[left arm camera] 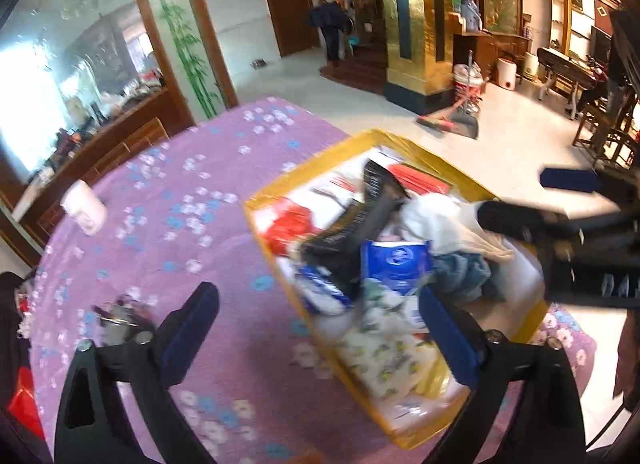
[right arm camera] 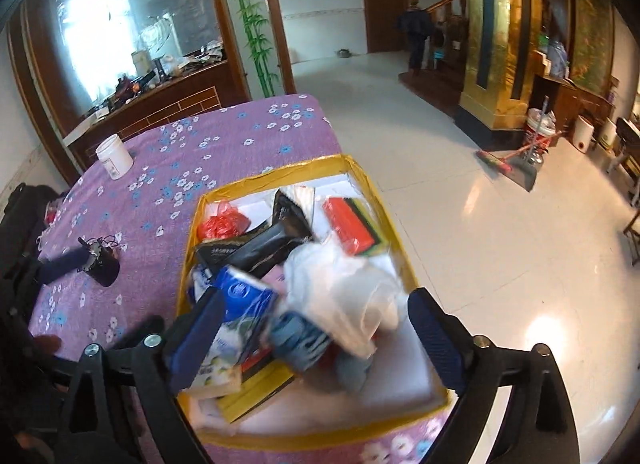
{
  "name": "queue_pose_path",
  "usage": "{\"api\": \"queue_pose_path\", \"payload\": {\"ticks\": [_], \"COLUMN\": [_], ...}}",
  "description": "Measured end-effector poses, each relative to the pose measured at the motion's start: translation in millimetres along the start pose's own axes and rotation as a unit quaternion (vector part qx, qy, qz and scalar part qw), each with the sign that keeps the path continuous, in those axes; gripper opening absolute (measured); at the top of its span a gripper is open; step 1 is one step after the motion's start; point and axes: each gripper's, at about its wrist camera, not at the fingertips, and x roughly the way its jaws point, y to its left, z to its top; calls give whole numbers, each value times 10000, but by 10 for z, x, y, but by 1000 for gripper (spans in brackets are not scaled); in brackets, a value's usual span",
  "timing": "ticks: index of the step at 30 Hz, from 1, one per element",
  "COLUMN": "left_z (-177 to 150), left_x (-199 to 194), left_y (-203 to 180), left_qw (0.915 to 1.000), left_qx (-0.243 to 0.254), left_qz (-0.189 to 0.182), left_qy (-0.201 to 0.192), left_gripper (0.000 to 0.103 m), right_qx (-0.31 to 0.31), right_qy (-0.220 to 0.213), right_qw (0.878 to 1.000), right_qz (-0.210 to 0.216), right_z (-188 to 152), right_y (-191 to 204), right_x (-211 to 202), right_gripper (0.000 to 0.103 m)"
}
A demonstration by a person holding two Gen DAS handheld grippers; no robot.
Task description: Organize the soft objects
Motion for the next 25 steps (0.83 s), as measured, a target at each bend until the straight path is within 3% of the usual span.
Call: {"api": "queue_pose_path", "payload": {"ticks": [2, 8, 16, 25], "left_z": [-22, -101, -242, -352], "left_x": [-69, -71, -239, -261], "left_y": [73, 187, 369, 411], "left_qw": [10000, 9985, 9958, 9963], "left_qx": [4, 119, 167, 89], "left_qz": [81, 147, 819, 705], "left_qy": [-21, 505, 370, 492], "left_gripper": [103, 103, 103, 103], "right_qx": [73, 179, 216, 178], "right_qy": [71, 69, -20, -47], "right_qw": [9999, 9998, 9998, 9998], "right_qz": [39, 10, 29, 90], "right_z": [-80, -181, -176, -164], "right_y": [64, 180, 284, 332], "right_x": [-2, -76, -114, -109], "right_gripper": [96, 96, 96, 96]}}
